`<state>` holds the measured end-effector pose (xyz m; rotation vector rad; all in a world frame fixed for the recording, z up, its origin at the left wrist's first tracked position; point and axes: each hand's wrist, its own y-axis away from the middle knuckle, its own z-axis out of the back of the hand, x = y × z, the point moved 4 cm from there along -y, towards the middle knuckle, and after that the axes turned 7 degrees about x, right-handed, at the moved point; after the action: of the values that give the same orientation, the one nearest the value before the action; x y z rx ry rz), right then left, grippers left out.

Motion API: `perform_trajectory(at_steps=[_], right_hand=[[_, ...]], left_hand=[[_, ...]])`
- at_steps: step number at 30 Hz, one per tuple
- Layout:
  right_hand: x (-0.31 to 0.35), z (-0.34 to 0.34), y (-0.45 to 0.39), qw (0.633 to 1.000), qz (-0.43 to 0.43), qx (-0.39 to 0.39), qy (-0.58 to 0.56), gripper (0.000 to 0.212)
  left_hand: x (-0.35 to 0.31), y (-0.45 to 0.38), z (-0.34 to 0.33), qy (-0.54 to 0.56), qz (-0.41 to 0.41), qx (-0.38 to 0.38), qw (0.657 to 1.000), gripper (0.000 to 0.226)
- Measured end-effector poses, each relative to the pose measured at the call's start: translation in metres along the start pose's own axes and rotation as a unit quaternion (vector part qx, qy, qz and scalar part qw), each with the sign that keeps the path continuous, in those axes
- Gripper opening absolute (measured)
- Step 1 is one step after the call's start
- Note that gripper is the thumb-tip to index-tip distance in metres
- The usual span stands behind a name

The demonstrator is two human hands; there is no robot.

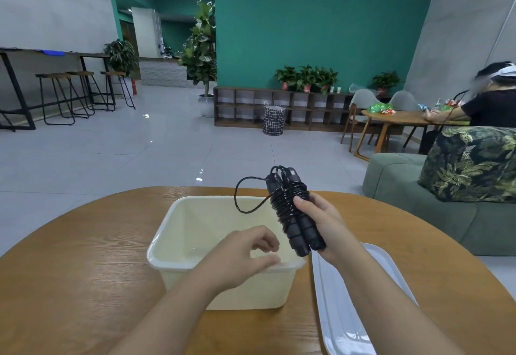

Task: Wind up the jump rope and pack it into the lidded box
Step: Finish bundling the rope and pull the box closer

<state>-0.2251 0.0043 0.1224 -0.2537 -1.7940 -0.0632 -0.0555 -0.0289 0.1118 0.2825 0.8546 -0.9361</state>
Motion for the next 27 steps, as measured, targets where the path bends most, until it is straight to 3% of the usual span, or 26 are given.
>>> perform_trajectory(at_steps=[3,6,10,16,21,23,26,27], right_hand=[[0.003,-0.008,-0.015,0.997,-0.013,0.033,0.075,0.022],[-0.003,-0.022,-0.032,0.983,-0.057,0.087,0.151,0.023],[-0.032,-0.038,-0.054,0.956,-0.138,0.142,0.217,0.018],[-0.072,-0.042,-0.074,0.878,-0.288,0.198,0.328,0.025],[-0.095,-0.043,-0.079,0.798,-0.351,0.236,0.429,0.031],[-0.099,-0.044,-0.080,0.759,-0.359,0.245,0.485,0.040],[-0.095,-0.044,-0.082,0.662,-0.313,0.258,0.630,0.047],[-0.096,-0.043,-0.083,0.652,-0.303,0.257,0.645,0.046]], left_hand=[[0.017,0.002,0.039,-0.039,0.009,-0.158,0.987,0.005],[0.041,0.001,0.068,-0.133,0.049,-0.226,0.964,0.032],[0.069,-0.007,0.075,-0.214,0.110,-0.119,0.963,0.073],[0.101,-0.006,0.056,-0.151,0.200,0.026,0.968,0.062],[0.104,-0.012,0.044,-0.154,0.225,0.132,0.953,0.055],[0.110,-0.013,0.042,-0.162,0.239,0.160,0.944,0.057],[0.113,-0.011,0.039,-0.164,0.261,0.192,0.932,0.058],[0.114,-0.011,0.039,-0.161,0.262,0.197,0.931,0.058]])
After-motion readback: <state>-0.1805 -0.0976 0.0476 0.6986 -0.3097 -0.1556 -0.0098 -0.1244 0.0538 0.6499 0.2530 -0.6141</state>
